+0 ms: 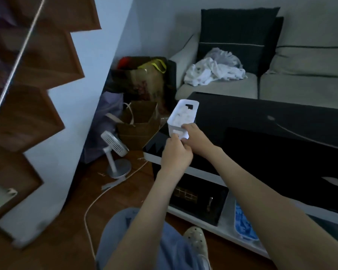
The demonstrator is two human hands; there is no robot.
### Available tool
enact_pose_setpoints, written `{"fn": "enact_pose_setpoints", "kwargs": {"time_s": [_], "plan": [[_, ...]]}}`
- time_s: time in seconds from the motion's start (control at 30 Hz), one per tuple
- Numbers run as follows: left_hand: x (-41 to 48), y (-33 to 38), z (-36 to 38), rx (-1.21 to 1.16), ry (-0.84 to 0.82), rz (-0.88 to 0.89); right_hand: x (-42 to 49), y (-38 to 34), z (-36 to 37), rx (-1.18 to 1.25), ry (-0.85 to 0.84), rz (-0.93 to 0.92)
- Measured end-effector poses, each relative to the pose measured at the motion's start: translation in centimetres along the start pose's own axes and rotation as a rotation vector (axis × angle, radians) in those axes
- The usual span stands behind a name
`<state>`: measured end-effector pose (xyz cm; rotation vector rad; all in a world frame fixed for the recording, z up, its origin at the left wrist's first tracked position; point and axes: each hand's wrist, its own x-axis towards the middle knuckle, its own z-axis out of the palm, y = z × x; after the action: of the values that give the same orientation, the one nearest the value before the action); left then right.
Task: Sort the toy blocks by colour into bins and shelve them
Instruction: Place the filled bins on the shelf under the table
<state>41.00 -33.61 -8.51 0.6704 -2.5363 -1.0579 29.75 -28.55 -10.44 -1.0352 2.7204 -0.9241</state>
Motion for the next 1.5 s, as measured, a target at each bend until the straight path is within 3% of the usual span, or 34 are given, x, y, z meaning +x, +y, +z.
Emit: {"fn": "enact_pose_setpoints", "kwargs": {"time_s": [0.2,0.47,0.6,0.7,0.83,1.0,1.1,1.27,1.5], "plan": [[-1.5,0.3,1.9,0.234,0.200,0.231,-4.3,2.5,-2.2,0.147,0.255,0.077],[-3.8,1.5,6.6,0.706,0.053,0.649,-17.2,9.9,-8.6,0.252,0.485,0.154],[-5.5,2.3,8.5,0.734,0.137,0.918,-22.8,12.2,-11.0,0.314,0.545,0.212],[-7.5,3.9,9.5,0.660,0.138,1.086,-25.5,12.9,-11.7,0.140,0.532,0.232],[-10.9,5.3,11.2,0.610,0.047,1.157,-28.7,13.2,-11.6,-0.154,0.595,0.298],[-15.9,5.7,12.9,0.521,-0.015,1.213,-32.8,12.4,-10.5,-0.424,0.496,0.314],[-18.2,5.2,13.8,0.518,-0.053,1.242,-35.0,12.5,-9.1,-0.526,0.321,0.257],[-20.1,4.1,16.7,0.554,-0.159,1.196,-37.8,14.9,-5.9,-0.450,0.074,0.195],[-21.1,0.8,21.4,0.529,-0.258,1.118,-39.1,19.2,-2.8,-0.421,0.019,0.257]]}}
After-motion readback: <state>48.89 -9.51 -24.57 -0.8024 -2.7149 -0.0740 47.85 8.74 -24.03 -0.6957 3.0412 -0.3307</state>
